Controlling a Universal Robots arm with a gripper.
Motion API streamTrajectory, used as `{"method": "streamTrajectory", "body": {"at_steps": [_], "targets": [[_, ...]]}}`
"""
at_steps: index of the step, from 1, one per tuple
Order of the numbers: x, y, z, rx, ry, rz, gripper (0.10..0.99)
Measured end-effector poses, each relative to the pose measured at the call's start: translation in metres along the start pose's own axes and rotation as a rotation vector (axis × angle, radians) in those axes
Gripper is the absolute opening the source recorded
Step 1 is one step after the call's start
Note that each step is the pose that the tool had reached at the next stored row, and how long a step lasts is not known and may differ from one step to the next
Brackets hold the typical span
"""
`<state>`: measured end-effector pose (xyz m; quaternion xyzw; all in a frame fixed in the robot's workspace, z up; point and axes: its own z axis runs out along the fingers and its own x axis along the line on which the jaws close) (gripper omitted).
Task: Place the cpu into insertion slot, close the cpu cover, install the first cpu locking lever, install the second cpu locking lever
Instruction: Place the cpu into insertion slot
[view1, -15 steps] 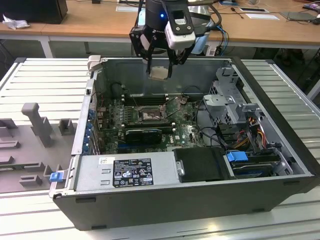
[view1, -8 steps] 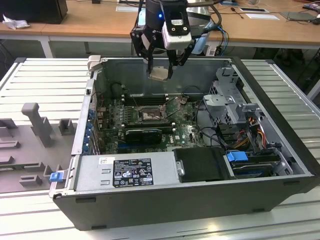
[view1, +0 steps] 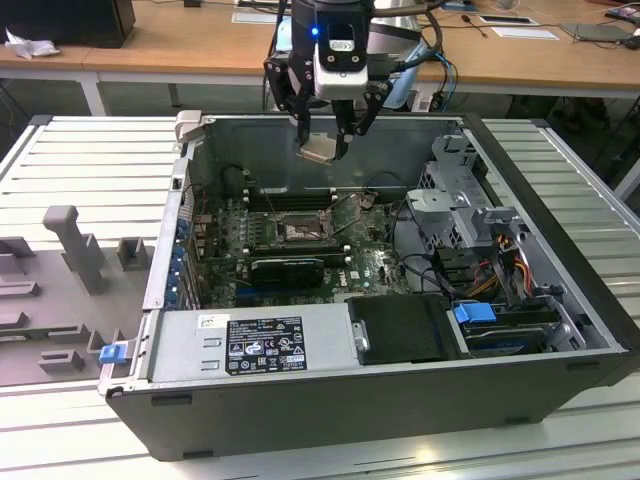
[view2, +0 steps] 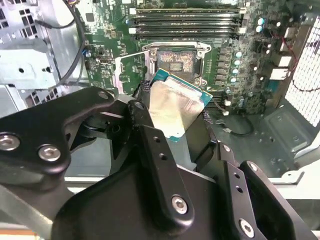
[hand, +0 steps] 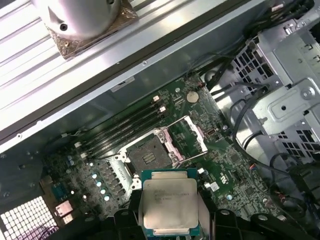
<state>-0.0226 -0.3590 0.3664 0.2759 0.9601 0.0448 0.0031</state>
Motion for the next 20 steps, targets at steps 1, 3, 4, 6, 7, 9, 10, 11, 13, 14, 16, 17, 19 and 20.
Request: {"method": "streamTrajectory", "body": {"at_steps": [1, 3, 4, 6, 7, 9, 10, 11, 13, 14, 16, 17, 19, 20], "targets": [[0.0000, 0.0000, 0.0000, 0.000, -0.0011, 0.012, 0.529], [0.0000, 0.0000, 0.0003, -0.001, -0.0058, 0.066, 0.529], [0.0000, 0.0000, 0.0004, -0.002, -0.0080, 0.090, 0.529], [0.0000, 0.0000, 0.0005, -0.002, -0.0116, 0.131, 0.529], [0.0000, -0.0001, 0.0005, -0.003, -0.0126, 0.142, 0.529], [0.0000, 0.0000, 0.0006, -0.003, -0.0146, 0.166, 0.529], [0.0000, -0.0001, 0.0006, -0.003, -0.0159, 0.180, 0.529], [0.0000, -0.0001, 0.0007, -0.004, -0.0167, 0.189, 0.529], [0.0000, 0.0000, 0.0012, -0.004, -0.0177, 0.202, 0.529], [0.0000, -0.0001, 0.0017, -0.004, -0.0179, 0.203, 0.529], [-0.0001, -0.0003, 0.0033, -0.004, -0.0179, 0.203, 0.529], [-0.0001, -0.0004, 0.0039, -0.004, -0.0177, 0.203, 0.529], [-0.0001, -0.0005, 0.0049, -0.003, -0.0178, 0.208, 0.529], [-0.0002, -0.0004, 0.0051, -0.003, -0.0185, 0.216, 0.529]]}}
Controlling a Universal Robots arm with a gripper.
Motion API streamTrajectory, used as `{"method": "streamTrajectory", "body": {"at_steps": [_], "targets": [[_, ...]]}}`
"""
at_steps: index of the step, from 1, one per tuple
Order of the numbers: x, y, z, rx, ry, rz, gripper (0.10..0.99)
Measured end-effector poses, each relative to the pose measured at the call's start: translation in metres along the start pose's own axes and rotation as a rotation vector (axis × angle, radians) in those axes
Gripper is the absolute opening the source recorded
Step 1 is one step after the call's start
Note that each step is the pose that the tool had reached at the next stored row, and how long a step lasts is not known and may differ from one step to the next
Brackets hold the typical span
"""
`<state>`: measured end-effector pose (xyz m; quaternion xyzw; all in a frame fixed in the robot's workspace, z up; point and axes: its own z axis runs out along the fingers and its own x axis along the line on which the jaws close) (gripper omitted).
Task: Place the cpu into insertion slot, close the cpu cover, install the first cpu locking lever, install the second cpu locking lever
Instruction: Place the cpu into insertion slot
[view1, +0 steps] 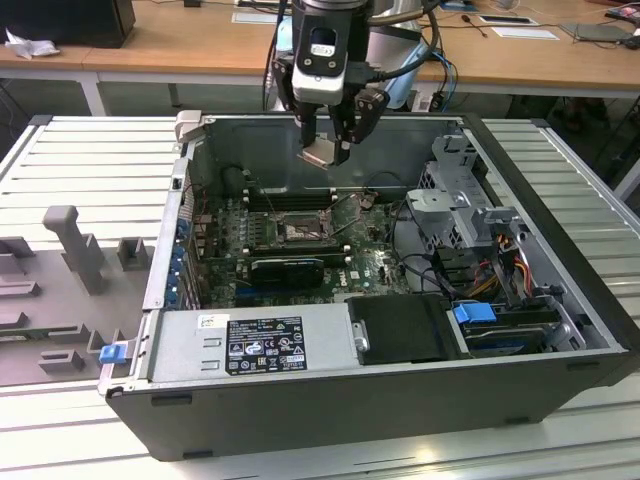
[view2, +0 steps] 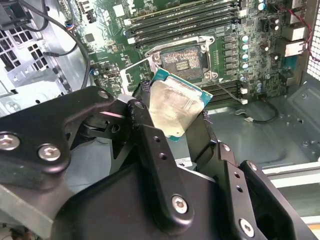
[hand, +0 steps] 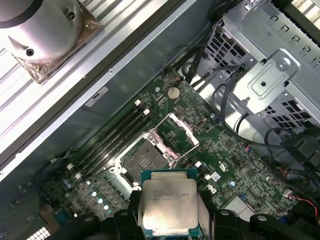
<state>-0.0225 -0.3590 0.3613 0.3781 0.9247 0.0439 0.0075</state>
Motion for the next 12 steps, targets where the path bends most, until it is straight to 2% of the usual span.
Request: {"method": "streamTrajectory", "body": {"at_steps": [4, 6, 10, 12], "targets": [[0.0000, 0.0000, 0.0001, -0.001, -0.0038, 0.042, 0.529], [0.0000, 0.0000, 0.0002, -0.002, -0.0077, 0.088, 0.529], [0.0000, -0.0001, 0.0004, -0.003, -0.0122, 0.140, 0.529], [0.0000, -0.0001, 0.0006, -0.003, -0.0159, 0.182, 0.529]]}}
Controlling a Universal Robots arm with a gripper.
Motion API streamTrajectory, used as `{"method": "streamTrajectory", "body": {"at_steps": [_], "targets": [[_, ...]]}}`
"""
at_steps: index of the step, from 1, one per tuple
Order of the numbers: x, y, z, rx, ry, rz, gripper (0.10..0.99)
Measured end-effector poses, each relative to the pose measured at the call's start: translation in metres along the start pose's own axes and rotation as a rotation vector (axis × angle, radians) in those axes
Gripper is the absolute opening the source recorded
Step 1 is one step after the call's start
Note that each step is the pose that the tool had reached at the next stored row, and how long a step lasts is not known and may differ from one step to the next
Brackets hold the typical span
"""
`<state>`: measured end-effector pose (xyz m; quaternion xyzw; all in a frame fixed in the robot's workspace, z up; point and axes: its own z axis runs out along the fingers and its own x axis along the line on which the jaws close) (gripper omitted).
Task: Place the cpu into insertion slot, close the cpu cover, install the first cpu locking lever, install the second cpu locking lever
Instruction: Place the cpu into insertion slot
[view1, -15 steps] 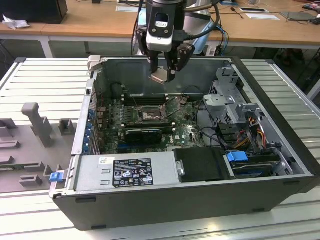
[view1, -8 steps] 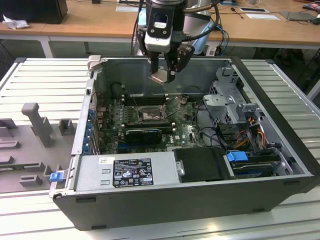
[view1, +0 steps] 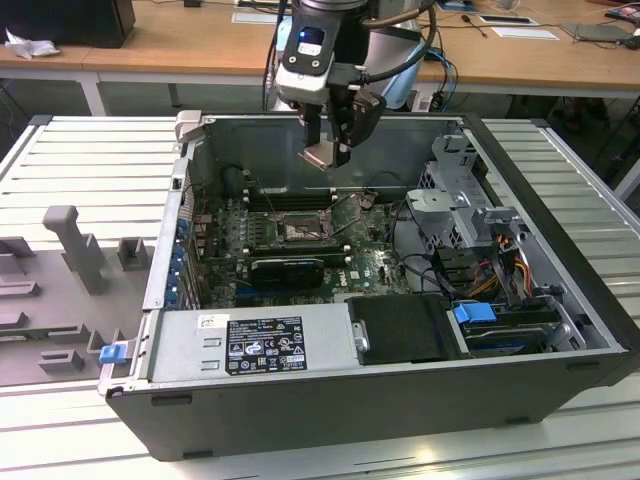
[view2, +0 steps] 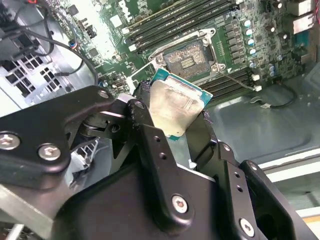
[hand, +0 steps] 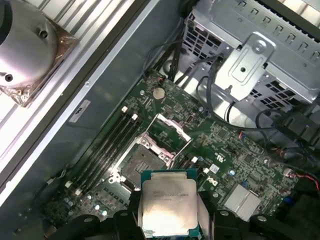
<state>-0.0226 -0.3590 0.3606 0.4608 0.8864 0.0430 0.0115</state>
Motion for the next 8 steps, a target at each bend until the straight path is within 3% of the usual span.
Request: {"method": "streamTrajectory", "body": {"at_steps": [8], "targets": [[0.0000, -0.0001, 0.0008, -0.003, -0.0120, 0.139, 0.529]]}}
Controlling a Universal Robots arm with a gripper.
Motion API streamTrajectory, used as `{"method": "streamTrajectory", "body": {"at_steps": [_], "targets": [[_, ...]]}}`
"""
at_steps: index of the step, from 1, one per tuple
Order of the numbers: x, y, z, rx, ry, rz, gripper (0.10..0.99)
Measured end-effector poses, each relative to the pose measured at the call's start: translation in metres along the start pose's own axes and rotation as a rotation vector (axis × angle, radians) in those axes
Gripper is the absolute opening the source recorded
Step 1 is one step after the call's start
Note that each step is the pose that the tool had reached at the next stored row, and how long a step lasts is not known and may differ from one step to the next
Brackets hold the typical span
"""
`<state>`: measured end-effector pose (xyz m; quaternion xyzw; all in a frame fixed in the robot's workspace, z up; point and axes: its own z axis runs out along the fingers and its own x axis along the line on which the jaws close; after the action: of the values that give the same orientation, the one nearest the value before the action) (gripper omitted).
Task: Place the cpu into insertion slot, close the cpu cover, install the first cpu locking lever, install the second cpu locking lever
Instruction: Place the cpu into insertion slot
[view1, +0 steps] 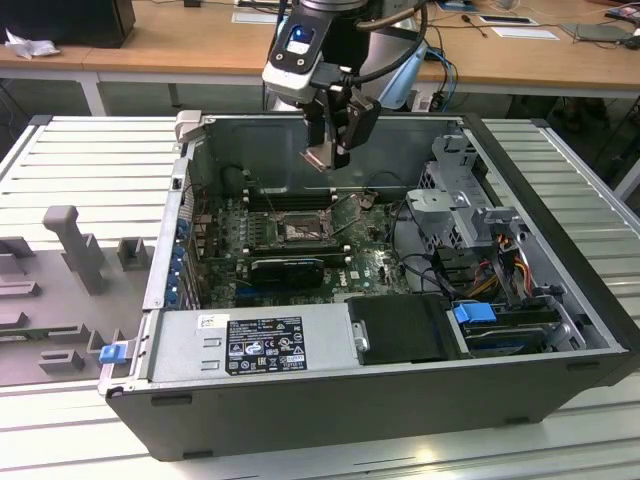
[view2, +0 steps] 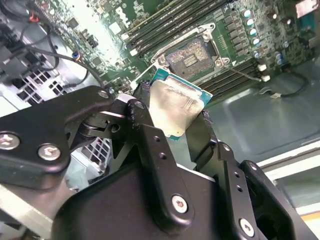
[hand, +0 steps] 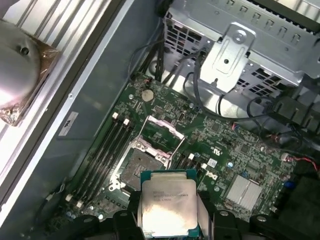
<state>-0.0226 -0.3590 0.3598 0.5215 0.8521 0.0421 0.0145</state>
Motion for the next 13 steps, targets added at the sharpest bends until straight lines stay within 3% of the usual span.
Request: {"method": "streamTrajectory", "body": {"at_steps": [5, 13], "targets": [[0.0000, 0.0000, 0.0009, -0.001, -0.0061, 0.070, 0.529], [-0.0002, -0.0005, 0.0059, 0.000, -0.0079, 0.095, 0.529]]}}
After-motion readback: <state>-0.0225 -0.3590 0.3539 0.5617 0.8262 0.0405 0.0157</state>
